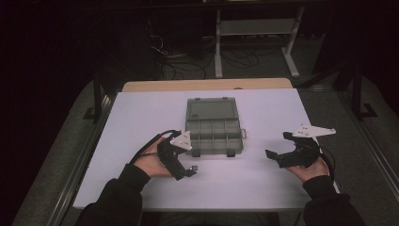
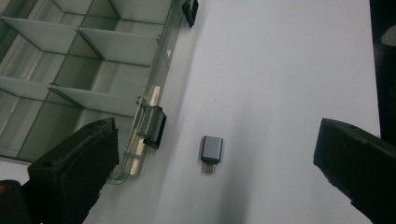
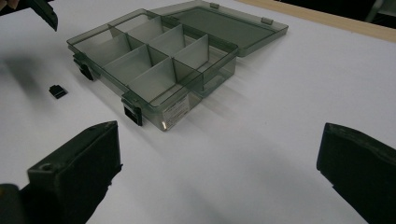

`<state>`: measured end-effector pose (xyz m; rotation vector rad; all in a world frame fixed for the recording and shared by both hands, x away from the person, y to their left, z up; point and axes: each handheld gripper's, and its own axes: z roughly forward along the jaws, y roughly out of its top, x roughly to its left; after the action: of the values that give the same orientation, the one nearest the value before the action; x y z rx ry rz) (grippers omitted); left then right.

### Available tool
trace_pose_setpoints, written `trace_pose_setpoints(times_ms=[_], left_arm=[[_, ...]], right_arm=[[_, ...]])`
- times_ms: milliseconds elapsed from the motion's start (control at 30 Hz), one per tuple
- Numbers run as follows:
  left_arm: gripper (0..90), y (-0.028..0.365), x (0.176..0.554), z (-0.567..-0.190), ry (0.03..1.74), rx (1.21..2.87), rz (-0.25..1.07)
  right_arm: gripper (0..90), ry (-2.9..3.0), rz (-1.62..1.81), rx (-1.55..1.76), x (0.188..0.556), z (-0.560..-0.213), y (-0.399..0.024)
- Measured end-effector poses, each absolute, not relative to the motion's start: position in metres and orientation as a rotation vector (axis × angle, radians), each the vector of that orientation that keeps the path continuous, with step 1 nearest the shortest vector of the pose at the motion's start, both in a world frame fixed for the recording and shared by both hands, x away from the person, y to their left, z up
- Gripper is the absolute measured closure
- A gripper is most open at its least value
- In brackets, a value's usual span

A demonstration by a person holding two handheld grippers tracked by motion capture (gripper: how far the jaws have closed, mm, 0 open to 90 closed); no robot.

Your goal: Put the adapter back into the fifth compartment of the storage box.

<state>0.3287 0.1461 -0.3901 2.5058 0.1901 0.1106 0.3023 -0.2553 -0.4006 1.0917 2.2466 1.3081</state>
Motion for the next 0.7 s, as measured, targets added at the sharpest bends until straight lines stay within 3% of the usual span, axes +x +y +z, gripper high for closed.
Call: trace_pose_setpoints(times_ms=[700], left_arm=[[0.7, 0.135, 0.32, -0.408, 0.159, 2.562, 0.1]], right_arm=[[0.0, 2.248, 1.313, 1.09, 0.302, -0.401, -0.256]])
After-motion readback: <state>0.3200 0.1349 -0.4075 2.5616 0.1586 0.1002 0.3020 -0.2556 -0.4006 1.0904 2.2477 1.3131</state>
